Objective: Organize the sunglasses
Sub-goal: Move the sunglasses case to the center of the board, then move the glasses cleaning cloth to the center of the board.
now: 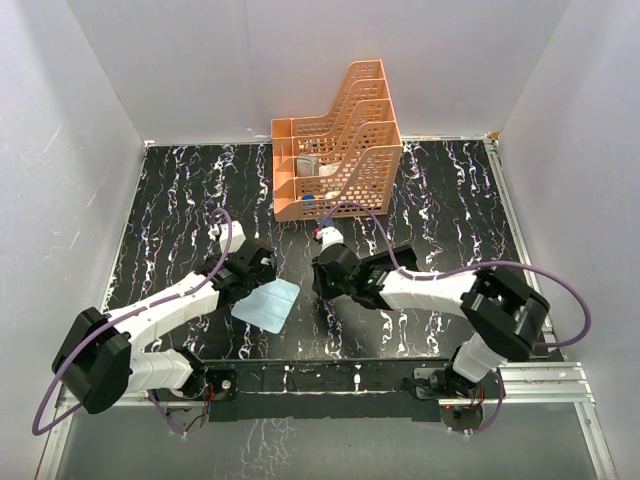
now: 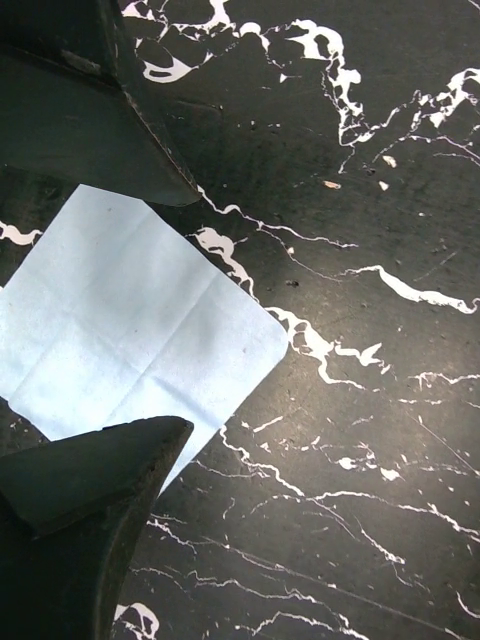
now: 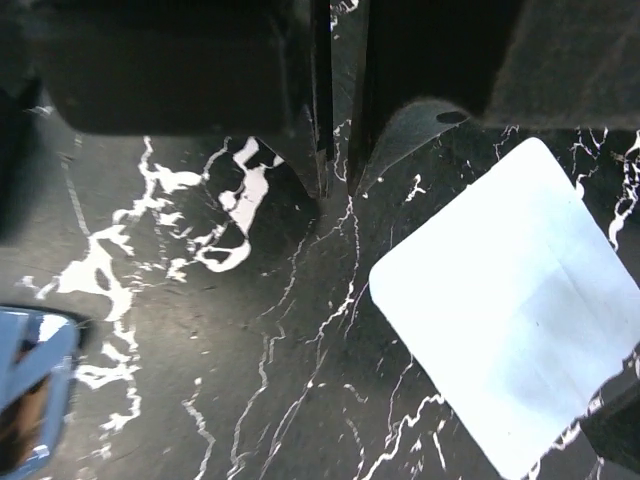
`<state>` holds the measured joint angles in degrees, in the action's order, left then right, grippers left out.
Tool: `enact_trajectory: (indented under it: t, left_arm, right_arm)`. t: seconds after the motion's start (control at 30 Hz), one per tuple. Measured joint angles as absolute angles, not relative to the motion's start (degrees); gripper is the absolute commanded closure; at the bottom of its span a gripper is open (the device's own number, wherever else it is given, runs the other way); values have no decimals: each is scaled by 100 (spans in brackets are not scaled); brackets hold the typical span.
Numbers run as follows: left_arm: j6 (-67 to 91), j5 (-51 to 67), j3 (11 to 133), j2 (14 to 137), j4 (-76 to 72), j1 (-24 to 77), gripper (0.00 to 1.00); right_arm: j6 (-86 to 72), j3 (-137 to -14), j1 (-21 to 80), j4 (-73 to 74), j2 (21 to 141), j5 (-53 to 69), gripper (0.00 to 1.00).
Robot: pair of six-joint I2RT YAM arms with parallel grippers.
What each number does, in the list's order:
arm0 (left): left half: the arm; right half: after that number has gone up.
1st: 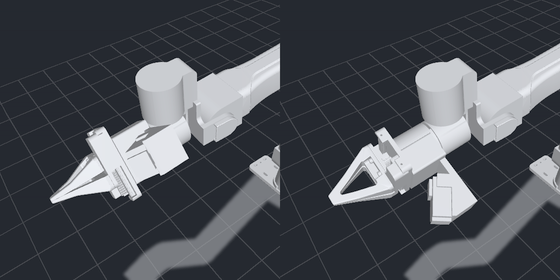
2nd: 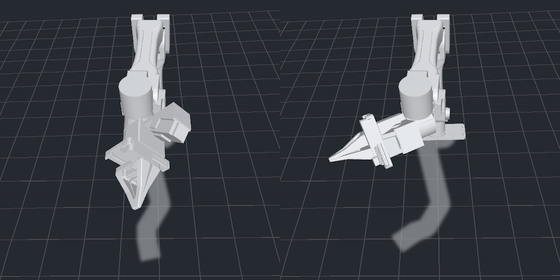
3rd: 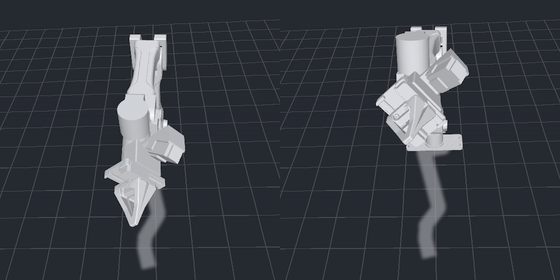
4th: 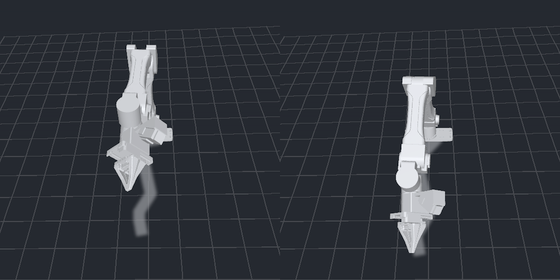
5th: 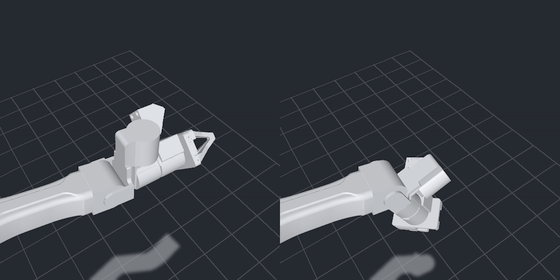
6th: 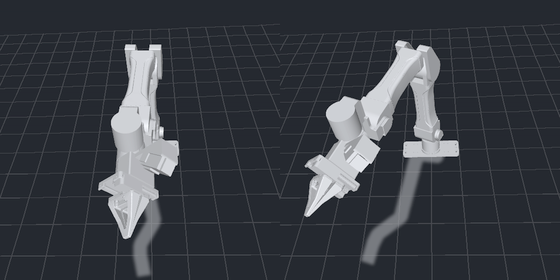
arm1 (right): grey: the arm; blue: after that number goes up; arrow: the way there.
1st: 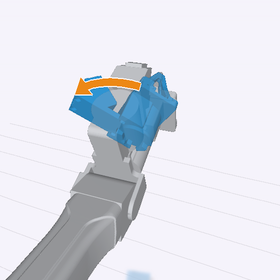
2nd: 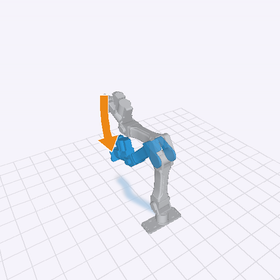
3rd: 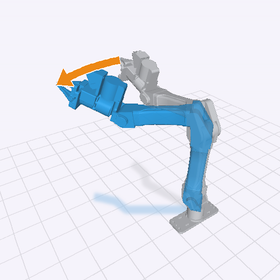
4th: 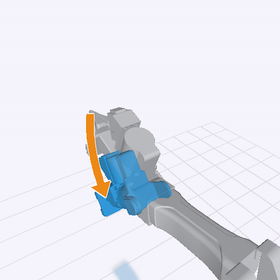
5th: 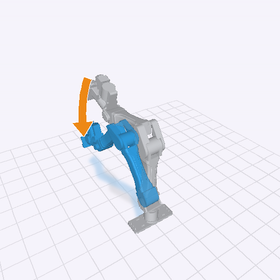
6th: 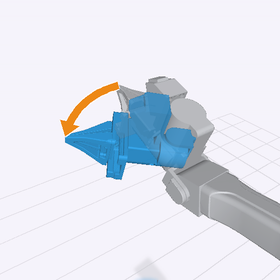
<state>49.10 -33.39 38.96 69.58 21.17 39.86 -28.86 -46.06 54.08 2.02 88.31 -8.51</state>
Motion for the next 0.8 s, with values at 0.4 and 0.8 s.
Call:
enact_trajectory:
  t: [0.4,0.8]
  left_arm:
    - [5015,-3304,3850,6842,2104,3844,14]
    - [5017,-3179,3739,6842,2032,3835,13]
  right_arm:
    - [-3129,-4803,5463,-381,9762,-342,83]
    - [-3218,-5048,5463,-827,10180,-196,83]
